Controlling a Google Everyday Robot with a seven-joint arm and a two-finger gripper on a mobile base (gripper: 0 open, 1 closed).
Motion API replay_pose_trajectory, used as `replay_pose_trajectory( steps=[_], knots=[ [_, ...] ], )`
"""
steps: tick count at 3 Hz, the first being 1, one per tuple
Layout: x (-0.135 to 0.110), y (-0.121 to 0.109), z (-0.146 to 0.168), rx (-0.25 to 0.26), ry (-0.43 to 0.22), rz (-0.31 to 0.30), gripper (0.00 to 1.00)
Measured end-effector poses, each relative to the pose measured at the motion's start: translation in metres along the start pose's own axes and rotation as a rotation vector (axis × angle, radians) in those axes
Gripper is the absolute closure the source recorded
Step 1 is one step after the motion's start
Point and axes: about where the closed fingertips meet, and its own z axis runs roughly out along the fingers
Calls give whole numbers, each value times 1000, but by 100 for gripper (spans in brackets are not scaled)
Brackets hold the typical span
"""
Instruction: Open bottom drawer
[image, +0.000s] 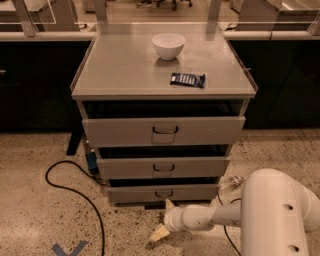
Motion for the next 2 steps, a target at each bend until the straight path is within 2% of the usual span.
replay_pose_trajectory(
  steps=[1,2],
  knots=[
    [-3,-18,34,50,-17,-41,0],
    [-14,-71,76,169,-29,-18,0]
  ],
)
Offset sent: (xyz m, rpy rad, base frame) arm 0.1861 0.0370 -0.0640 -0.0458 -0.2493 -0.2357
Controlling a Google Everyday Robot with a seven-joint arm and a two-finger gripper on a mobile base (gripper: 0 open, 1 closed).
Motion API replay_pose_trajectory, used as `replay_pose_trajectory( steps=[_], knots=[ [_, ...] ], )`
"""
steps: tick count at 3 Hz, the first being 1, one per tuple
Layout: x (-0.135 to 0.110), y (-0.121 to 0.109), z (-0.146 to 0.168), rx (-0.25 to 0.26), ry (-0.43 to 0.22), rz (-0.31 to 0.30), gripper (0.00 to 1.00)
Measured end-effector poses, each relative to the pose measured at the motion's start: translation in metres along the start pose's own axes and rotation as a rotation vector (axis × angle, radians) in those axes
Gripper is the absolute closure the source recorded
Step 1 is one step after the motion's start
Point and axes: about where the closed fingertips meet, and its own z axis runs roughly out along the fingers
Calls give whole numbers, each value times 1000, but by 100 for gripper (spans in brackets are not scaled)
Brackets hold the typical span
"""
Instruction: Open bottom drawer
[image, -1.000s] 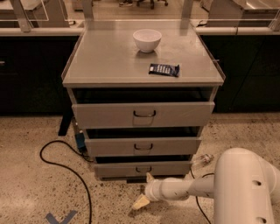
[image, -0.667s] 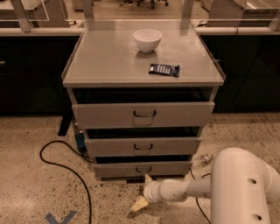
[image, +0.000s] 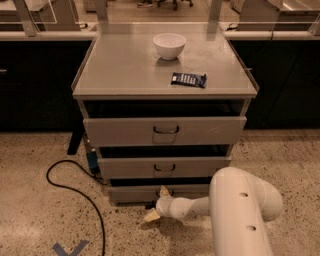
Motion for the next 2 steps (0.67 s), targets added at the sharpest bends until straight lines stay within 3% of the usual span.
replay_pose_trajectory(
  steps=[1,2],
  knots=[
    [-11,-15,6,26,-14,-7,0],
    [-10,-14,6,24,-14,-6,0]
  ],
)
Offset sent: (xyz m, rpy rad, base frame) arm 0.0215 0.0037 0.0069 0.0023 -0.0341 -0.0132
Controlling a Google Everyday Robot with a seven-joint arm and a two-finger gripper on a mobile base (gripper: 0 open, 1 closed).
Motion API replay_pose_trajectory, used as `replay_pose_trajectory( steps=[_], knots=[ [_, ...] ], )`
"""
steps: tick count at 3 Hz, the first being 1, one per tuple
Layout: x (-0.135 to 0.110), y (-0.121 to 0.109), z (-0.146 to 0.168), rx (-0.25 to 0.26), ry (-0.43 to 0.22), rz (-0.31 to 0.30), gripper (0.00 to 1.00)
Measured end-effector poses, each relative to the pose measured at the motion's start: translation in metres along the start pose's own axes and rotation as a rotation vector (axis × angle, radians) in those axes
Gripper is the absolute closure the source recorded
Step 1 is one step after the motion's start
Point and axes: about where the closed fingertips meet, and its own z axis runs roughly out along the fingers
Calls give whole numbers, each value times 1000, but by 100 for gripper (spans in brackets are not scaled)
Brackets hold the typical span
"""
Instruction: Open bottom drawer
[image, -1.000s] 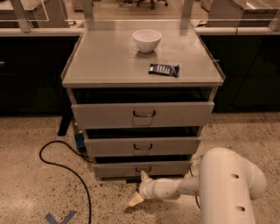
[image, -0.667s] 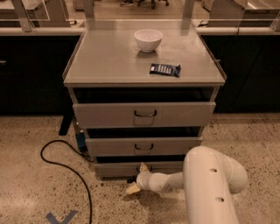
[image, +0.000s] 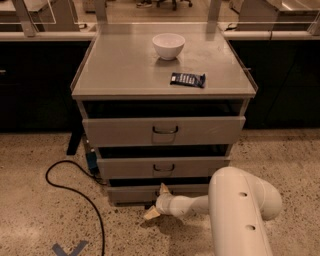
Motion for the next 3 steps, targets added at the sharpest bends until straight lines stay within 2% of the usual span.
replay_pose_trajectory(
  steps=[1,2,3],
  knots=[
    [22,-26,40,22,34,-8,0],
    [22,-26,40,22,34,-8,0],
    [22,-26,40,22,34,-8,19]
  ],
)
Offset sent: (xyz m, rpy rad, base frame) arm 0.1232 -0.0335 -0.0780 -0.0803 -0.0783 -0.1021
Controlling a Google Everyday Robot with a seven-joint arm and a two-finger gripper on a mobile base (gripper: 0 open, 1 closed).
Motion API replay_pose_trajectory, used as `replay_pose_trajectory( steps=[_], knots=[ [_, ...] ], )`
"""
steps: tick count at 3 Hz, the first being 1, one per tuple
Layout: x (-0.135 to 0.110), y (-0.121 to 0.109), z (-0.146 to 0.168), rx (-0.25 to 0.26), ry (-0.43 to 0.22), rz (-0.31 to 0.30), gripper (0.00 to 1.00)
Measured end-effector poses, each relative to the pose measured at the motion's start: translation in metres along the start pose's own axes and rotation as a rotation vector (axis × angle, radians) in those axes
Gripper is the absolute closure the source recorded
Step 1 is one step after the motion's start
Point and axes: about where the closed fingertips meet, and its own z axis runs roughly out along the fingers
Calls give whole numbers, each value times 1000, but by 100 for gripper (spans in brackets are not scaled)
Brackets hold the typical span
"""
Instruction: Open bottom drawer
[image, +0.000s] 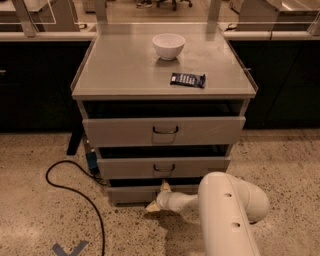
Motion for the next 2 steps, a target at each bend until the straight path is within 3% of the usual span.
replay_pose_trajectory(
  steps=[2],
  knots=[
    [0,0,0,0,0,0,65]
  ],
)
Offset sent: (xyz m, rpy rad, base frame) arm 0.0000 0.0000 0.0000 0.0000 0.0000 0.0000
